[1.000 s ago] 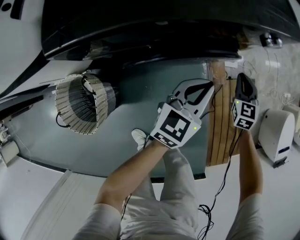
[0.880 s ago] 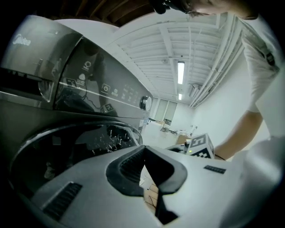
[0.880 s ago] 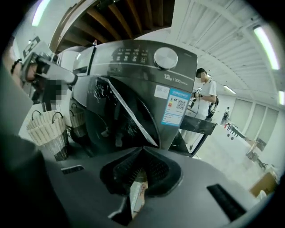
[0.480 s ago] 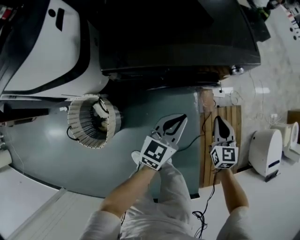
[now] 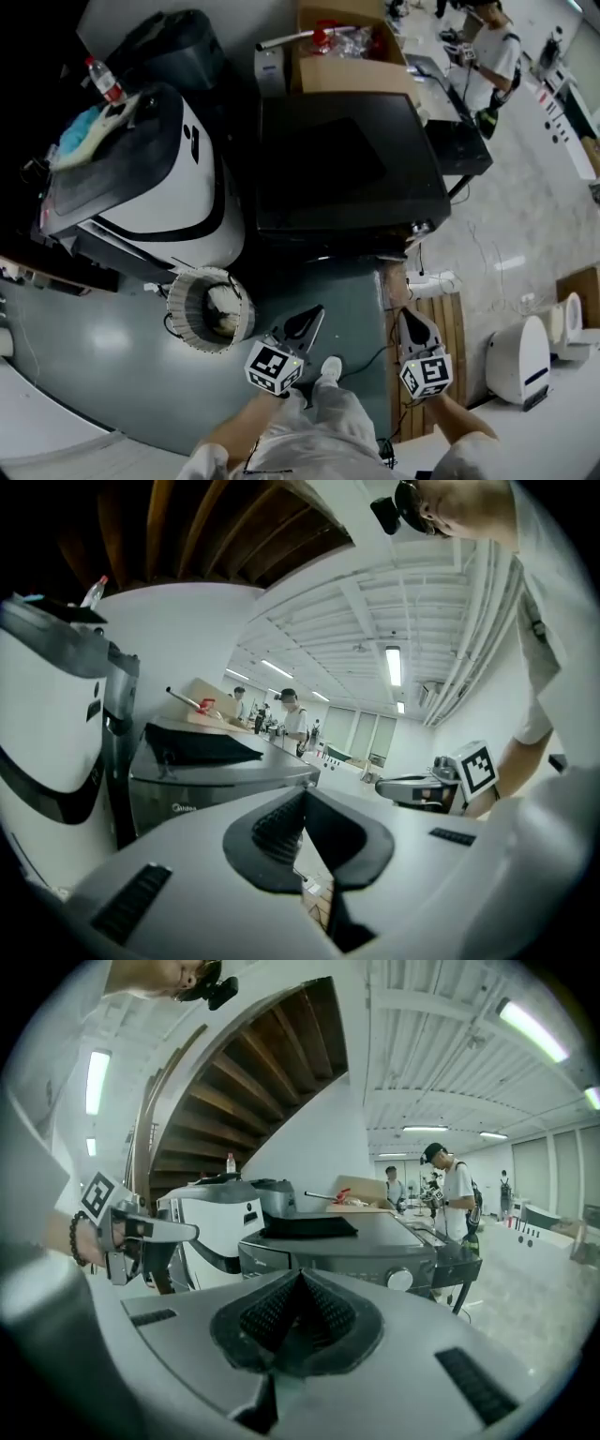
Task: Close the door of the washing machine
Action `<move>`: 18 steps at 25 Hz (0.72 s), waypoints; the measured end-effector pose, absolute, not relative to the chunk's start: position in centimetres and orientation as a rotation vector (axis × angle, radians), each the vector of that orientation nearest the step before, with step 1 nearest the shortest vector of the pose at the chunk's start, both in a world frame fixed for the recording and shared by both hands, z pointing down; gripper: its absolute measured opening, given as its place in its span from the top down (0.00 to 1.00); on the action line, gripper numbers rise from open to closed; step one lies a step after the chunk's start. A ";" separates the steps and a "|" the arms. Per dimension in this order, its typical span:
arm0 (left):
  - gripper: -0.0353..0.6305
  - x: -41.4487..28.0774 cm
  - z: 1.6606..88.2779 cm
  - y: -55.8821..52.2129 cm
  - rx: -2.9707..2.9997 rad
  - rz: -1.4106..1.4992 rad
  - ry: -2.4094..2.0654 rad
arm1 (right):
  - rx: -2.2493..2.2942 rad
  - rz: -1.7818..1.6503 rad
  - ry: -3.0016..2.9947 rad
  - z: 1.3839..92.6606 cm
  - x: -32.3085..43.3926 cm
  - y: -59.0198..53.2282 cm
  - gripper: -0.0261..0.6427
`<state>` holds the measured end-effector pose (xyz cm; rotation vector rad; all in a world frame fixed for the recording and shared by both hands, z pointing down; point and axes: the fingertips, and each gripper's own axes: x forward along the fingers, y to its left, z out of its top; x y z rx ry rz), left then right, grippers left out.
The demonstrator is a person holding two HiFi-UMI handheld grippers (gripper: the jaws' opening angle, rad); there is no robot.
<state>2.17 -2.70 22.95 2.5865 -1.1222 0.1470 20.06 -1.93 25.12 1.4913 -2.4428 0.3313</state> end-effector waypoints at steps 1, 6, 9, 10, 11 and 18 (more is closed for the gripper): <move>0.94 1.5 21.4 -2.3 2.605 0.145 -1.133 | 1.509 0.340 -2.443 23.7 20.2 -1.4 0.94; 0.94 -2.1 15.1 -0.3 2.657 0.098 -1.217 | 1.565 0.277 -2.456 17.8 20.9 1.0 0.94; 0.94 -4.3 12.5 0.7 2.672 0.052 -1.283 | 1.549 0.176 -2.487 14.5 20.6 1.7 0.94; 0.94 -4.9 11.8 0.9 2.679 0.042 -1.302 | 1.555 0.154 -2.499 13.5 20.6 1.9 0.94; 0.94 -5.4 11.1 1.2 2.686 0.036 -1.320 | 1.564 0.138 -2.509 12.5 20.6 2.1 0.94; 0.94 -7.3 6.8 2.4 2.741 -0.039 -1.434 | 1.609 0.044 -2.559 8.2 20.4 4.0 0.94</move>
